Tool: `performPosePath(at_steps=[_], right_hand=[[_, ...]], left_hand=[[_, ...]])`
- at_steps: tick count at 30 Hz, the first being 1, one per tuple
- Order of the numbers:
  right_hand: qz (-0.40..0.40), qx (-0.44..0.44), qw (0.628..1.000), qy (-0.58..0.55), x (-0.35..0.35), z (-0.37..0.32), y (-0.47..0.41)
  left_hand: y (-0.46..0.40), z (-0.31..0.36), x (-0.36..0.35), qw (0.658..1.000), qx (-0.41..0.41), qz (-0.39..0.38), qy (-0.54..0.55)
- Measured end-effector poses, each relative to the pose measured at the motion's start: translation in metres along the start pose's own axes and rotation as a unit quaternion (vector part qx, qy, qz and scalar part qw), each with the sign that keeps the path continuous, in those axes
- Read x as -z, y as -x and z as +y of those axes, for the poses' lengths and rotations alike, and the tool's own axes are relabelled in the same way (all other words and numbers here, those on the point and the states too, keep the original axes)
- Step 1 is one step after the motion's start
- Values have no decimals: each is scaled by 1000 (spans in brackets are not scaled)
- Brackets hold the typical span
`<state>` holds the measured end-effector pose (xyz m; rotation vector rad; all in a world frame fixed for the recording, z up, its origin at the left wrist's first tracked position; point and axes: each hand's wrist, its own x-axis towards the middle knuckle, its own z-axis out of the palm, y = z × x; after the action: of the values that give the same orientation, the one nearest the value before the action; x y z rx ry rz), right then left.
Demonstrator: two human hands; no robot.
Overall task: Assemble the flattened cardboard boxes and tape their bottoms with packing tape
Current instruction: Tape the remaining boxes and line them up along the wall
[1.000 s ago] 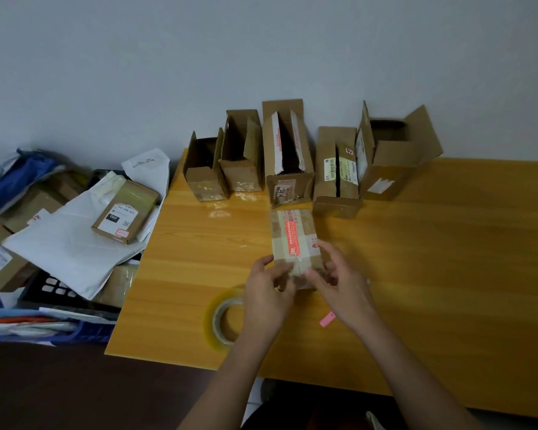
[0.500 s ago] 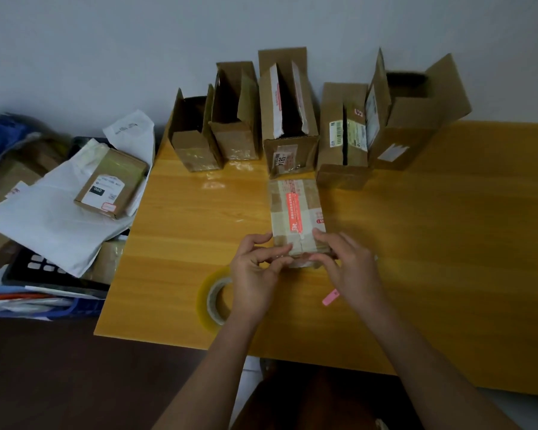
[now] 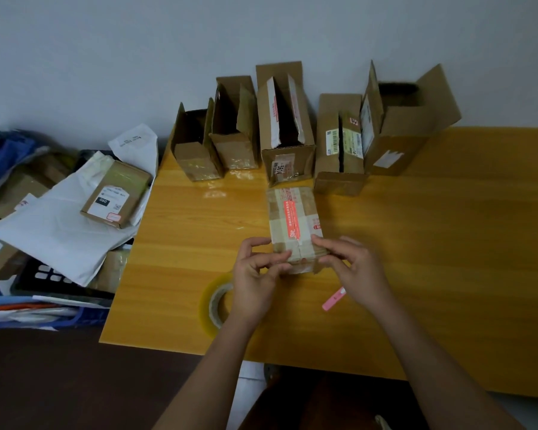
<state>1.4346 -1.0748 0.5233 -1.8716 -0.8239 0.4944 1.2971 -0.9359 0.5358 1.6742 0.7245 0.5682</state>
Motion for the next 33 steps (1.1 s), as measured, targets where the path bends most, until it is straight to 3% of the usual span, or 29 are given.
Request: performPosePath(at_steps=[4,8,12,14,17,19,21,25,29,33], right_hand=[[-46,-66,992,-101,5,-1,5],[28,-173,962,-212,-8,-13,14],[67,-247,882,-396,-26,-11,17],[76,-250,844,-468,-30,-10,15],[78,-245,828,-498,-34,-11,14],[78,-255,840,-472,-33,-8,14],[81,-264,863,-422,-26,-7,13],[32,-269,942,-198,-11,-24,0],[29,-176,982,64,-26,-37,-14],[74,-114,989,65,-31,-24,-14]], left_hand=[[0,-1,5,999,10,-37,3],[1,8,2,997,64,-39,34],[-2,3,1,980,143,13,135],[-3,-2,-2,957,193,35,213],[0,-10,-8,889,280,57,356],[3,-15,-9,856,315,47,408],[4,-16,-3,845,319,36,428],[-3,-4,9,884,294,25,364],[-10,12,-5,952,260,20,158],[-12,11,-15,951,260,50,161]])
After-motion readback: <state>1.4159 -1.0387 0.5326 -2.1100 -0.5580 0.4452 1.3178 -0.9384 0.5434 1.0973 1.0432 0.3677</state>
